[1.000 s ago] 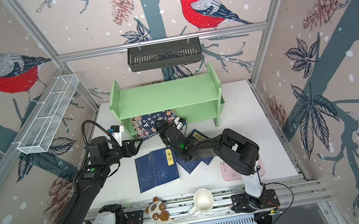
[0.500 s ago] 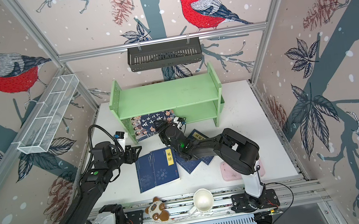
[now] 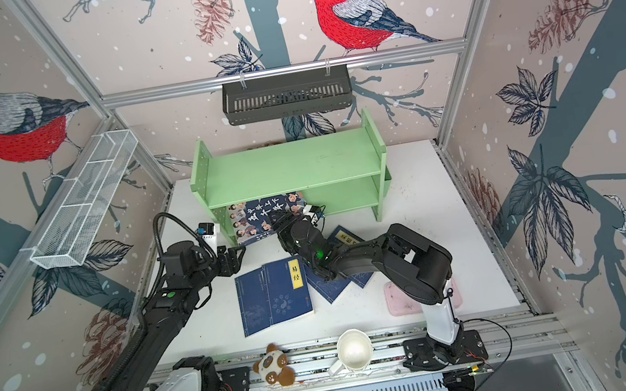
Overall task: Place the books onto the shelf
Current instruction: 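Open both grippers and draw the right gripper back from the shelved book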
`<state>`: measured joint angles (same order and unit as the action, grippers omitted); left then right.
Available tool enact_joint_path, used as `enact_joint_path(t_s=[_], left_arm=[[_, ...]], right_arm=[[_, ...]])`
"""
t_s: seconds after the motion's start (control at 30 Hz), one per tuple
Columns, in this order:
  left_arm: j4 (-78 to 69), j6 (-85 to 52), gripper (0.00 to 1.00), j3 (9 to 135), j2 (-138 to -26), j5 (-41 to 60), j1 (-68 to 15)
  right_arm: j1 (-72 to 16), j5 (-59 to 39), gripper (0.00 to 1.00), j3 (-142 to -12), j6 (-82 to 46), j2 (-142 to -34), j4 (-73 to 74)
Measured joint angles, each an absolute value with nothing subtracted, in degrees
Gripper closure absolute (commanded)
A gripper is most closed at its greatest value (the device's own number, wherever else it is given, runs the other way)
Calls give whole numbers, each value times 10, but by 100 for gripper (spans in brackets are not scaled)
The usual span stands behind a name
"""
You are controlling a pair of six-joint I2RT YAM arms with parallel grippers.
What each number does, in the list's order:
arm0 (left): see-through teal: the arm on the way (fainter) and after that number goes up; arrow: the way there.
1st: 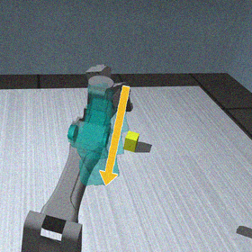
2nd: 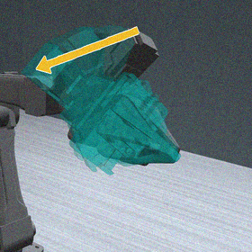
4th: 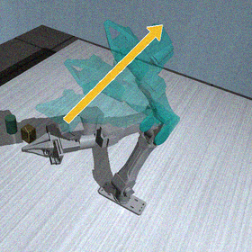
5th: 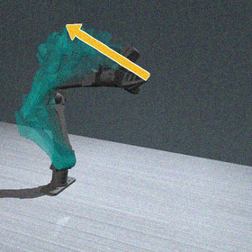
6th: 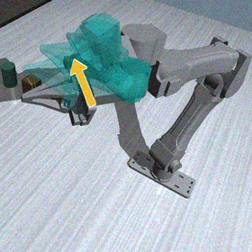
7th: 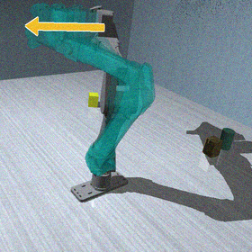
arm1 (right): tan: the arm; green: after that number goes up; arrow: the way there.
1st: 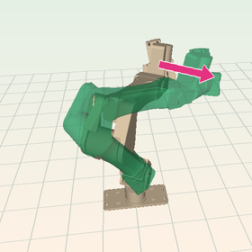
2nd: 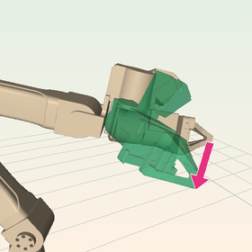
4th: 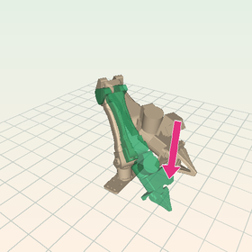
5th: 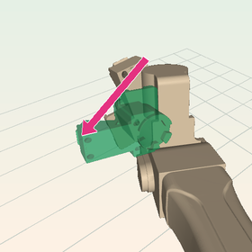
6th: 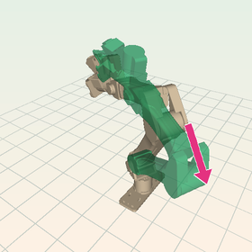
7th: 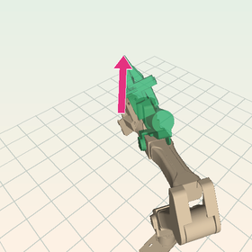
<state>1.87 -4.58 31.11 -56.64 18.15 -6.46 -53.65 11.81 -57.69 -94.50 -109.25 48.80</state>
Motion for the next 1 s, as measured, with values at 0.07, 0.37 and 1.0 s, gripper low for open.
enact_joint_path(t_s=[0.07, 0.37, 1.0], left_arm=[[15, -47, 29, 311, -572, 179, -65], [-8, -67, 27, 311, -582, 129, -65], [-54, -92, 25, 321, -611, 81, -65]], right_arm=[[-535, 114, 28, -573, -945, -1092, 494], [-531, 89, 24, -558, -946, -1090, 526], [-517, 47, 23, -519, -943, -1068, 543]])
